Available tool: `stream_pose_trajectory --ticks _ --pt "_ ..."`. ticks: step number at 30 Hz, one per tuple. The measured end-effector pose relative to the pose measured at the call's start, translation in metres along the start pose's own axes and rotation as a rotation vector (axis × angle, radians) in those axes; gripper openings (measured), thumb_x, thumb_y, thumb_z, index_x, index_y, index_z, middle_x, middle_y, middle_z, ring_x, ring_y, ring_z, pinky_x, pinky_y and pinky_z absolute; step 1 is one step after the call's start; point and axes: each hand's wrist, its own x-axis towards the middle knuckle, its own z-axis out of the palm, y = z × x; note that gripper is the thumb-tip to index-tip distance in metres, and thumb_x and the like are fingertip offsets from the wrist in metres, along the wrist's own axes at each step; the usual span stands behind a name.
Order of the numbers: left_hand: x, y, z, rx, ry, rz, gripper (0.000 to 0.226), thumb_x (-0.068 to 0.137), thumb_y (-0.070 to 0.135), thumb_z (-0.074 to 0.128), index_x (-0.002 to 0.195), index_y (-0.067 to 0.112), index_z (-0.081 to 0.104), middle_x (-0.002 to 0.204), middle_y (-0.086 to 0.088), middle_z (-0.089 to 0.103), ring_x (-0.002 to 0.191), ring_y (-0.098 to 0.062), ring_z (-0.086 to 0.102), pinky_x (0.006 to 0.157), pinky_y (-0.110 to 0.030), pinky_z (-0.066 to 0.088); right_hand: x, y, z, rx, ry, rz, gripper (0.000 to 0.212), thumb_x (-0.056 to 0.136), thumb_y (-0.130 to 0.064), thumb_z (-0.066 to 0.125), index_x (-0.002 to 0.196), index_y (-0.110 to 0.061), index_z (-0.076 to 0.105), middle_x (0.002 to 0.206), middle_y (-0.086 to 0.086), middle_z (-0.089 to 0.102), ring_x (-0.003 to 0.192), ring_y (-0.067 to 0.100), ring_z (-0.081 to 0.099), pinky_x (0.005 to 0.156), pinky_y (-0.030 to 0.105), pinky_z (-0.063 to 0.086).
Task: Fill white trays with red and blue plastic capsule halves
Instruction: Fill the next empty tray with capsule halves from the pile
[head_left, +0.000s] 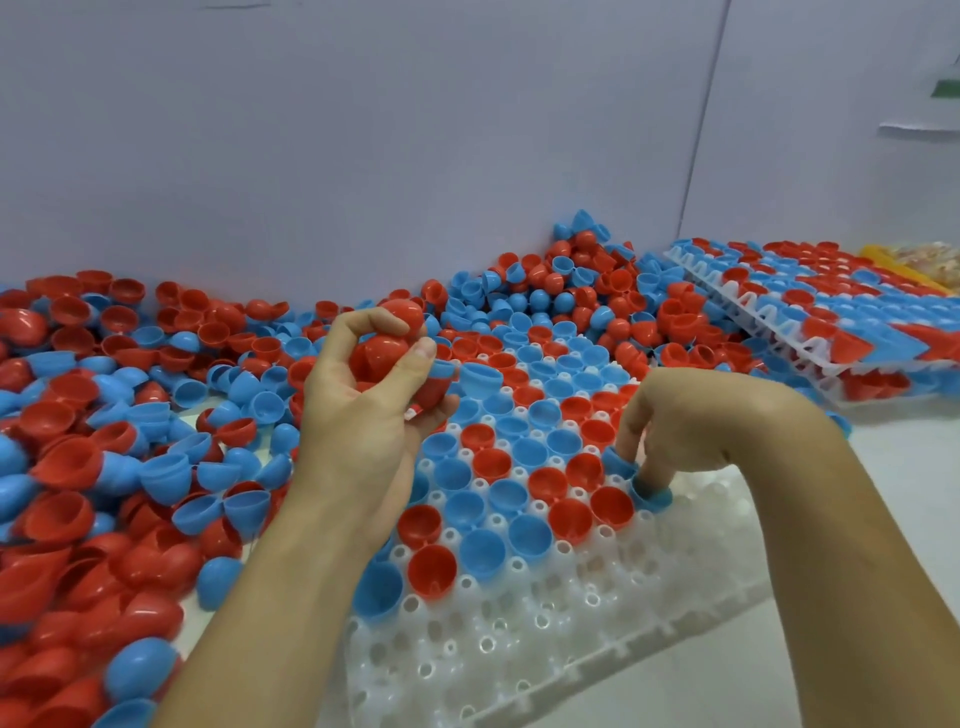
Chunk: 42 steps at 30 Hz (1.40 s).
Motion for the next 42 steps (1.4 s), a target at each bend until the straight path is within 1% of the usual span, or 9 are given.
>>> stream_pose_trajectory --ticks 5,11,16,19,24,28,35,39,42 --pt "0.0 0.001 -0.001 -0.058 -0.023 -0.043 0.025 0.091 0.005 0.065 0.082 0.028 0.064 0.103 -0.007 0.066 0.08 -0.02 0.068 0.064 -0.029 0.056 -0.007 0.005 -0.008 0.038 0.037 -0.115 0.032 0.09 -0.014 0.07 0.08 -0.044 0.074 0.087 -0.025 0.053 0.083 0.003 0.054 0.08 0.025 0.044" --pt "0.0 -0.004 0.002 0.101 -0.1 0.044 0.022 0.084 0.012 0.073 0.084 0.032 0.065 0.112 -0.008 0.058 0.087 -0.019 0.066 0.071 -0.03 0.057 -0.012 -0.037 -0.002 0.464 0.536 -0.48 0.021 0.093 -0.048 0.06 0.087 -0.034 0.075 0.076 -0.013 0.072 0.072 -0.006 0.066 0.057 0.015 0.053" --pt "-0.001 -0.007 0.003 0.285 -0.189 0.185 0.023 0.072 0.024 0.078 0.082 0.038 0.063 0.097 -0.001 0.066 0.087 -0.022 0.073 0.071 -0.029 0.058 -0.009 -0.052 0.006 0.532 0.371 -0.388 0.044 0.085 -0.066 0.058 0.076 -0.029 0.08 0.069 -0.02 0.07 0.075 -0.011 0.065 0.056 0.015 0.044" --pt "-0.002 -0.008 0.004 0.393 -0.206 0.263 0.025 0.07 0.029 0.08 0.084 0.037 0.061 0.087 0.01 0.064 0.081 -0.016 0.07 0.072 -0.026 0.059 -0.004 -0.045 0.008 0.597 0.264 -0.301 0.045 0.076 -0.072 0.06 0.063 -0.032 0.077 0.061 -0.016 0.062 0.063 0.004 0.06 0.056 0.017 0.042" --pt "-0.003 -0.01 0.005 0.473 -0.22 0.279 0.026 0.068 0.033 0.082 0.082 0.041 0.061 0.082 0.022 0.06 0.079 -0.002 0.064 0.069 -0.017 0.055 -0.003 -0.048 0.01 0.843 0.053 -0.306 0.031 0.074 -0.046 0.081 0.083 -0.015 0.081 0.055 -0.003 0.054 0.046 0.009 0.034 0.041 0.02 0.03" --pt "-0.001 -0.011 0.004 0.427 -0.152 0.267 0.021 0.068 0.032 0.08 0.079 0.039 0.063 0.085 0.016 0.065 0.08 -0.009 0.069 0.072 -0.026 0.06 0.002 -0.042 0.009 0.947 0.073 -0.276 0.013 0.084 -0.023 0.077 0.076 -0.013 0.08 0.046 -0.011 0.052 0.038 0.004 0.04 0.039 0.018 0.031" --pt "0.008 -0.008 -0.008 0.186 0.011 0.163 0.017 0.066 0.025 0.078 0.071 0.035 0.066 0.082 0.006 0.068 0.086 -0.029 0.073 0.072 -0.035 0.059 -0.007 -0.004 -0.008 0.731 0.263 -0.262 0.006 0.086 -0.024 0.074 0.082 -0.027 0.077 0.069 -0.014 0.072 0.064 0.006 0.068 0.061 0.023 0.05" --pt "0.008 -0.01 -0.007 0.178 0.005 0.153 0.016 0.066 0.025 0.077 0.071 0.036 0.066 0.078 0.011 0.069 0.085 -0.026 0.074 0.072 -0.034 0.06 -0.016 0.018 -0.016 0.484 0.277 -0.25 0.01 0.082 -0.026 0.079 0.082 -0.033 0.073 0.062 -0.021 0.066 0.059 -0.008 0.062 0.058 0.018 0.044" --pt "0.008 -0.01 -0.007 0.187 -0.002 0.155 0.016 0.066 0.026 0.077 0.071 0.036 0.067 0.08 0.012 0.069 0.087 -0.025 0.074 0.074 -0.036 0.06 -0.019 0.034 -0.018 0.297 0.194 -0.12 0.016 0.08 -0.025 0.082 0.074 -0.038 0.074 0.068 -0.018 0.064 0.07 0.005 0.063 0.058 0.019 0.043"
